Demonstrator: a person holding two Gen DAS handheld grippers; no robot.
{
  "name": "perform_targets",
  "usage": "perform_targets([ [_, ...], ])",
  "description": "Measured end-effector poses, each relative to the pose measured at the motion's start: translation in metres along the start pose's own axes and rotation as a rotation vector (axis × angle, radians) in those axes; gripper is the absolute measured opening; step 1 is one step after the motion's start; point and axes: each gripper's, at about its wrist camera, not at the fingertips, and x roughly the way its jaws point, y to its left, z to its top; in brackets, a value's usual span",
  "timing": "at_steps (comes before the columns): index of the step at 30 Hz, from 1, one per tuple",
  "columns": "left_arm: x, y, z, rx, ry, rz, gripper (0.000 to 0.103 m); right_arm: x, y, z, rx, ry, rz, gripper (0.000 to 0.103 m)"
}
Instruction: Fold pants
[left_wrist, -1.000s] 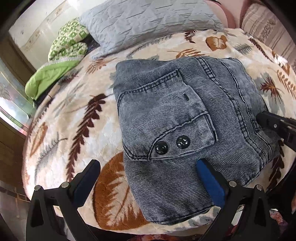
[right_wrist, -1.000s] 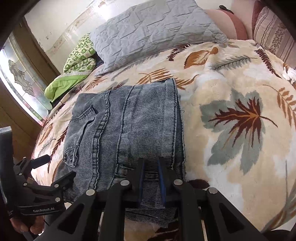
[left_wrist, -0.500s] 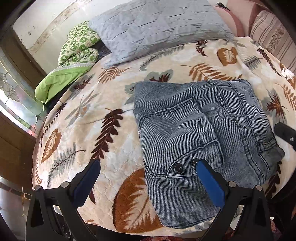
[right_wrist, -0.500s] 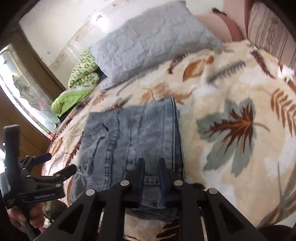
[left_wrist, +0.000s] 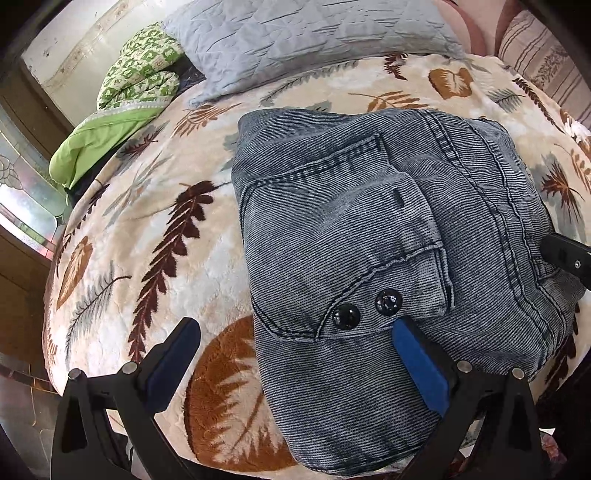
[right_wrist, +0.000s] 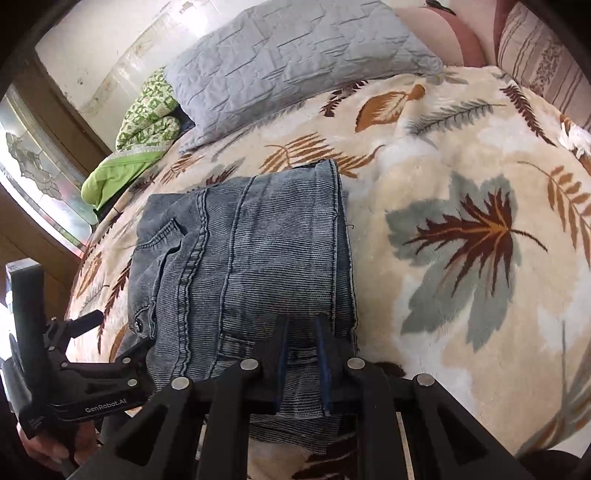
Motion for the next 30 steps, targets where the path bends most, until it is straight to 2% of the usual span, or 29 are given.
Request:
perform_targets([
  [8, -0.011, 0.01, 0.002, -0.028, -0.015, -0.006, 0.103, -0.005, -0.005, -0.001, 0.035, -0.015, 0.025, 0.017],
  [10, -0.021, 0.016, 0.0, -0.048, -0.054, 0.024, 0.103, -0.014, -0.003, -0.002, 0.027, -0.059, 0.037, 0.018],
  [15, -0.051, 0.038, 0.004, -0.113, -0.158, 0.063, 0.103, -0.049, 0.018, -0.005, -0.084, -0.26, 0.035, 0.018],
  [18, -0.072, 0.048, 0.009, -0.14, -0.22, 0.096, 0.103, -0.056, 0.027, -0.006, -0.118, -0.293, 0.05, 0.019],
  [21, -0.091, 0.055, 0.009, -0.157, -0.271, 0.104, 0.103, -0.06, 0.031, -0.008, -0.141, -0.318, 0.028, 0.02],
  [23, -0.1, 0.059, 0.009, -0.162, -0.296, 0.104, 0.103, -0.065, 0.031, -0.008, -0.136, -0.339, 0.047, 0.023],
  [24, -0.105, 0.06, 0.01, -0.166, -0.308, 0.103, 0.103, -0.07, 0.03, -0.009, -0.132, -0.355, 0.057, 0.031],
  [25, -0.108, 0.061, 0.01, -0.168, -0.316, 0.1, 0.103, -0.074, 0.03, -0.01, -0.13, -0.369, 0.064, 0.051],
  [27, -0.115, 0.062, 0.01, -0.171, -0.331, 0.092, 0.103, -0.082, 0.029, -0.011, -0.117, -0.408, 0.09, 0.077],
  [30, -0.124, 0.061, 0.01, -0.177, -0.348, 0.09, 0.103, -0.094, 0.03, -0.013, -0.121, -0.468, 0.11, 0.077],
])
